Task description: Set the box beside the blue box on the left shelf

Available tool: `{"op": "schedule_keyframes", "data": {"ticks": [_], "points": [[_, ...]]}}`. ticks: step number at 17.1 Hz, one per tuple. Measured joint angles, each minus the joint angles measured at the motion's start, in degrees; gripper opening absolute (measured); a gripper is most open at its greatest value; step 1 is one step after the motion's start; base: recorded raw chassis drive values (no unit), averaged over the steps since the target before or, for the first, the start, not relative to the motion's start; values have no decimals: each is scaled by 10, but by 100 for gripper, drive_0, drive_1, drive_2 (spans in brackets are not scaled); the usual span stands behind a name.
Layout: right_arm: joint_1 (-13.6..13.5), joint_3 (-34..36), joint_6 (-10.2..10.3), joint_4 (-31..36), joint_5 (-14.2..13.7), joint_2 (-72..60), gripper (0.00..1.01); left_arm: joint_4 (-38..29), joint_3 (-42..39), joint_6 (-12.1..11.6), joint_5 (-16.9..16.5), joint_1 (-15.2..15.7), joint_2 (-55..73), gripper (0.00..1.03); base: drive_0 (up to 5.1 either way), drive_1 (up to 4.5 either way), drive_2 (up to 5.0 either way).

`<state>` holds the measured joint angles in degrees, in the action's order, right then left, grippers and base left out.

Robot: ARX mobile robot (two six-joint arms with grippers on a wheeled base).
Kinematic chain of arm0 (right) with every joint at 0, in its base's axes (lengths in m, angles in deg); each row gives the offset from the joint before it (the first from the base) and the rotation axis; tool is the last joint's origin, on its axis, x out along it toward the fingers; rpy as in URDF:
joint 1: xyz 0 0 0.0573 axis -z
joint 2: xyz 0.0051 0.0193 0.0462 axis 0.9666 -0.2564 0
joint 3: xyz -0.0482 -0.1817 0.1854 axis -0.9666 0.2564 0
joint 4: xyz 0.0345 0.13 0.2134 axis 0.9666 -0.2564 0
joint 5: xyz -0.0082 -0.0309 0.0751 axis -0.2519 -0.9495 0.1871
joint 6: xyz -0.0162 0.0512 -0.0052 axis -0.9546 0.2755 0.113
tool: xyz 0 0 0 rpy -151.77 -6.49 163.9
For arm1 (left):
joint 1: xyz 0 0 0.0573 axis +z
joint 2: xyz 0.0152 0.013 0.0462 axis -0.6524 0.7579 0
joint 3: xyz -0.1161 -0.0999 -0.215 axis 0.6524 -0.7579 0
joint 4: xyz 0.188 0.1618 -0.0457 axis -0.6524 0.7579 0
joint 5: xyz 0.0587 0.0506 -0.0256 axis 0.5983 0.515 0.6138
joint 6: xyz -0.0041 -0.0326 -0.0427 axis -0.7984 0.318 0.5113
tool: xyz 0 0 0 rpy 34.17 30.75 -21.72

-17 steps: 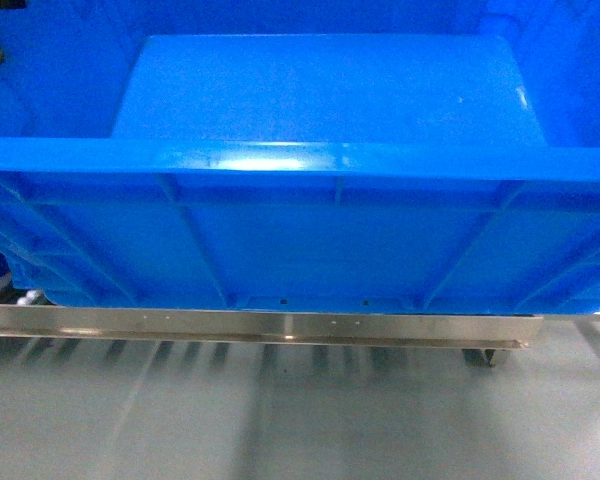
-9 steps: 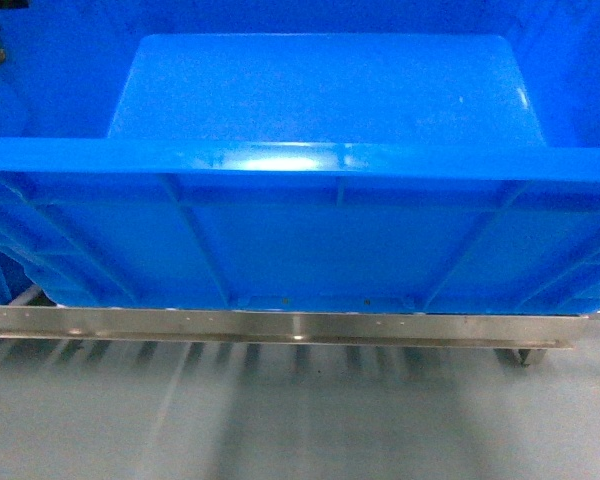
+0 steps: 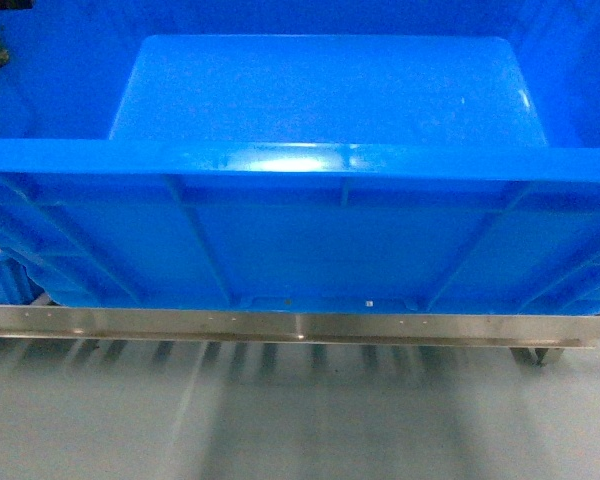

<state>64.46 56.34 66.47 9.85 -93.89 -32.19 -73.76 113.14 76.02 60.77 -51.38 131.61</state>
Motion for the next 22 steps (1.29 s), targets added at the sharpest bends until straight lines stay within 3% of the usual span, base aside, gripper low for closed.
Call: {"op": "schedule_keyframes", "data": {"ticks": [22], "points": [[2, 0, -9, 2, 0, 0, 17, 1, 1, 2, 0, 0, 0, 10, 0, 0, 0]]}}
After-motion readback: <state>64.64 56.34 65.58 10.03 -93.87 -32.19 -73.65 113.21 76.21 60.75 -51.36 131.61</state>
